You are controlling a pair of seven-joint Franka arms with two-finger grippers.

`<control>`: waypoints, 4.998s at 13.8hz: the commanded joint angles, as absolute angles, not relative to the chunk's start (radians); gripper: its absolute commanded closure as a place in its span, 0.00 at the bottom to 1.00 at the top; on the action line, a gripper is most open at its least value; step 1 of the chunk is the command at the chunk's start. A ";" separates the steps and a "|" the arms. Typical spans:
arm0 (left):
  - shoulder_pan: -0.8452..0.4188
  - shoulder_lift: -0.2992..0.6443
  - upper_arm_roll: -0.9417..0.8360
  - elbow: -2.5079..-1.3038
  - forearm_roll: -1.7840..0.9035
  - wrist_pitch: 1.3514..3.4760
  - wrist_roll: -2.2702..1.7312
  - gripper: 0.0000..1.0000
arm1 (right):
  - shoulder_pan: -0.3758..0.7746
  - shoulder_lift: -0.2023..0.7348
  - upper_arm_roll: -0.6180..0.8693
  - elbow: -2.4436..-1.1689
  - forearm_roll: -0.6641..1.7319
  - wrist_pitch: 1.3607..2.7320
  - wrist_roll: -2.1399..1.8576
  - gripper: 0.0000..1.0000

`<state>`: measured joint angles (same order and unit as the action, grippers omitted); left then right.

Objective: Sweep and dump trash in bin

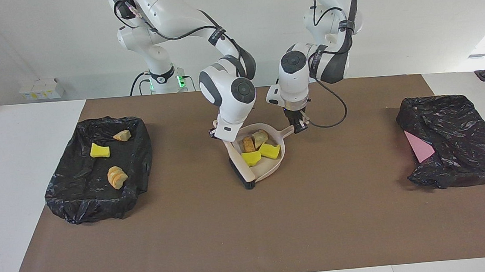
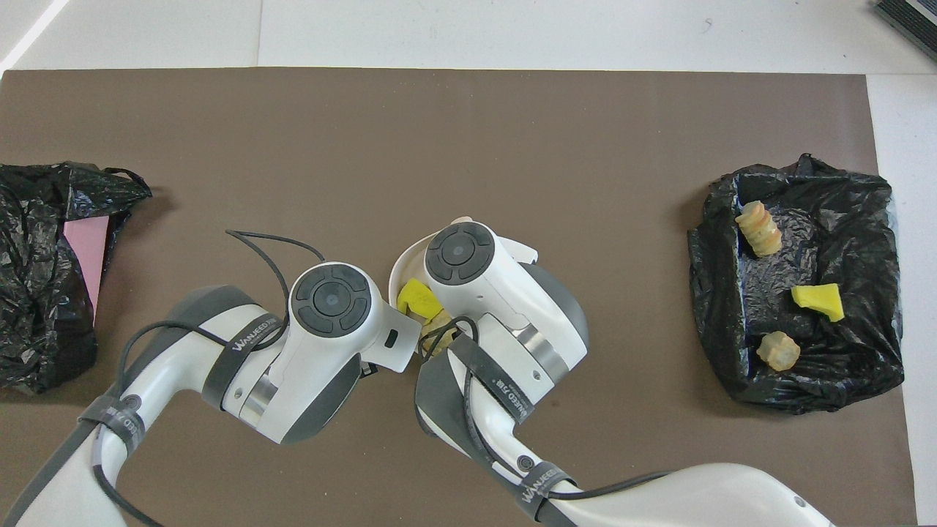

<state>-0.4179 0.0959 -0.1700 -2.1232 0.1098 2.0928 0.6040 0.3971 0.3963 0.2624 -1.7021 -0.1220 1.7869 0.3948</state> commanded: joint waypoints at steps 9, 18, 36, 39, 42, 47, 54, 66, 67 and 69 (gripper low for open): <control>-0.275 0.063 -0.135 -2.132 0.071 2.109 0.879 1.00 | 0.360 0.255 0.265 -1.664 0.043 1.640 0.600 1.00; -0.238 0.104 0.143 -1.915 0.071 2.051 1.374 1.00 | 0.610 -0.098 0.270 -2.146 0.259 1.818 0.767 1.00; -0.134 0.210 0.638 -1.638 0.109 1.950 1.950 1.00 | 0.755 0.006 0.270 -2.289 0.321 2.095 0.821 0.60; -0.117 0.213 0.658 -1.637 0.239 2.032 1.976 1.00 | 0.746 0.029 0.265 -2.261 0.318 2.088 0.818 0.31; -0.132 0.215 0.658 -1.649 0.441 2.173 1.994 1.00 | 0.697 0.048 0.261 -2.223 0.298 2.094 0.824 0.19; -0.170 0.206 0.658 -1.672 0.722 2.203 1.800 1.00 | 0.409 0.021 0.258 -2.105 0.233 2.077 0.724 0.00; -0.247 0.204 0.650 -1.582 0.929 2.080 1.694 1.00 | 0.071 0.021 0.258 -1.867 0.075 1.915 0.562 0.00; -0.298 0.153 0.459 -1.577 0.823 1.734 1.527 1.00 | -0.124 -0.058 0.210 -1.552 -0.008 1.546 0.278 0.00; -0.299 0.152 0.436 -1.577 0.799 1.705 1.490 1.00 | -0.123 -0.060 0.209 -1.549 -0.006 1.523 0.278 0.00; -0.299 0.135 0.399 -1.595 0.714 1.645 1.418 1.00 | -0.121 -0.063 0.212 -1.548 -0.008 1.458 0.279 0.00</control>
<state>-0.2941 0.1751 0.4224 -1.5670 0.7788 1.6999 1.4878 -0.1130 -0.0683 0.2053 -1.5625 0.0085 1.5117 0.3008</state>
